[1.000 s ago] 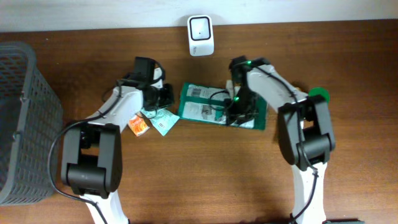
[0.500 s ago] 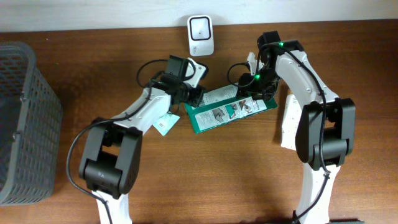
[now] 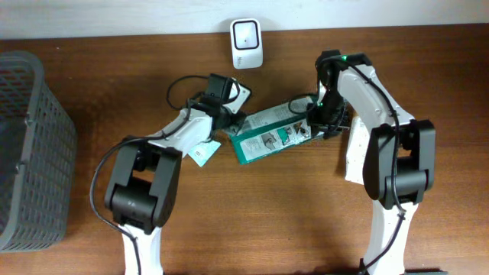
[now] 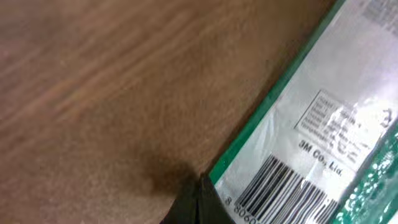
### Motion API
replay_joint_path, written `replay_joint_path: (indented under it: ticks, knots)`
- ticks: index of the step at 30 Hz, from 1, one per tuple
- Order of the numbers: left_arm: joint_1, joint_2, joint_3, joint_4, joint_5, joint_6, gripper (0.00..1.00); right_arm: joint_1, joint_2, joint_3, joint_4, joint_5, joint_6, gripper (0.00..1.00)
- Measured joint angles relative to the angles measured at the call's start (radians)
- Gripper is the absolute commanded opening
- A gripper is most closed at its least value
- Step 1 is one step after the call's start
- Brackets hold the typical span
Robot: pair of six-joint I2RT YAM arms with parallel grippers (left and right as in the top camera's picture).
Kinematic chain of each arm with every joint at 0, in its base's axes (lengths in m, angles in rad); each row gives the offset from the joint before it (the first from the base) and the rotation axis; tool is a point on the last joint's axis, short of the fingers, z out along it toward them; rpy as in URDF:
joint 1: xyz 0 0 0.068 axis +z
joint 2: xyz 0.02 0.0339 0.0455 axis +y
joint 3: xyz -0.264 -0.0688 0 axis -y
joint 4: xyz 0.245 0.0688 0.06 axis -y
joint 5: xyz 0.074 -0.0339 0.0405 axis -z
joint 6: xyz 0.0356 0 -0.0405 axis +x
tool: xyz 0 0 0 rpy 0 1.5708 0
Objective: Scan the item barcode
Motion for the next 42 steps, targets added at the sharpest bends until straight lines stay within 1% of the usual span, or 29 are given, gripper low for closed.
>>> replay_joint_path:
  ticks: [2, 4, 8, 11, 12, 15, 19, 21, 22, 23, 26, 29, 31, 33, 36, 38, 39, 40, 41, 42]
  knots:
    - [0.000, 0.000, 0.005, -0.024, 0.000, 0.001, 0.00, 0.000, 0.000, -0.050, 0.069, 0.033, 0.024, 0.29]
    - [0.000, 0.000, 0.016, -0.065, 0.000, 0.004, 0.00, 0.000, 0.000, -0.077, 0.098, 0.045, 0.043, 0.30]
    - [0.000, -0.002, 0.036, -0.162, 0.004, 0.004, 0.00, 0.000, 0.000, -0.082, 0.189, 0.055, 0.064, 0.32]
    - [0.000, -0.012, 0.040, -0.241, 0.039, 0.004, 0.00, 0.000, 0.000, -0.082, 0.241, 0.055, 0.071, 0.34]
    - [0.000, -0.015, 0.041, -0.280, 0.067, 0.004, 0.00, 0.000, 0.000, -0.082, 0.254, 0.055, 0.071, 0.36]
    - [0.000, -0.019, 0.047, -0.389, 0.119, 0.004, 0.00, 0.000, 0.000, -0.082, 0.282, 0.035, 0.031, 0.37]
    - [0.000, -0.019, 0.046, -0.485, 0.201, 0.003, 0.00, 0.000, 0.000, -0.083, 0.301, 0.000, 0.011, 0.46]
    - [0.000, -0.019, 0.038, -0.539, 0.246, 0.003, 0.00, 0.000, 0.000, -0.083, 0.307, -0.043, 0.005, 0.52]
    - [0.000, -0.016, 0.037, -0.563, 0.266, 0.004, 0.00, 0.000, 0.000, -0.083, 0.309, -0.067, 0.001, 0.53]
    - [0.000, -0.013, 0.035, -0.603, 0.299, 0.005, 0.00, 0.000, 0.000, -0.083, 0.308, -0.106, 0.002, 0.57]
    - [0.000, -0.006, 0.024, -0.656, 0.428, 0.020, 0.00, 0.000, 0.000, -0.083, 0.305, -0.222, -0.010, 0.59]
    - [0.000, -0.006, 0.025, -0.659, 0.512, 0.023, 0.00, -0.004, 0.000, -0.083, 0.277, -0.327, -0.037, 0.63]
    - [0.000, -0.006, 0.038, -0.663, 0.529, 0.024, 0.00, -0.016, 0.000, -0.083, 0.245, -0.404, -0.081, 0.64]
    - [0.004, -0.011, 0.089, -0.661, 0.528, 0.029, 0.00, -0.055, 0.000, -0.083, 0.196, -0.484, -0.143, 0.65]
    - [0.011, -0.049, 0.149, -0.600, 0.458, 0.020, 0.00, -0.070, 0.000, -0.090, 0.191, -0.517, -0.179, 0.64]
    - [0.013, -0.064, 0.159, -0.503, 0.411, -0.046, 0.00, -0.057, 0.000, -0.134, 0.253, -0.529, -0.163, 0.64]
    - [0.012, -0.064, 0.160, -0.440, 0.386, -0.111, 0.00, -0.052, 0.000, -0.171, 0.299, -0.537, -0.143, 0.64]
    - [0.012, -0.064, 0.160, -0.419, 0.373, -0.144, 0.00, -0.051, 0.000, -0.208, 0.356, -0.565, -0.119, 0.63]
    - [0.006, -0.064, 0.160, -0.381, 0.338, -0.201, 0.00, -0.050, -0.008, -0.262, 0.441, -0.640, -0.081, 0.64]
    - [0.001, -0.064, 0.160, -0.369, 0.283, -0.277, 0.00, -0.051, -0.011, -0.279, 0.466, -0.672, -0.062, 0.64]
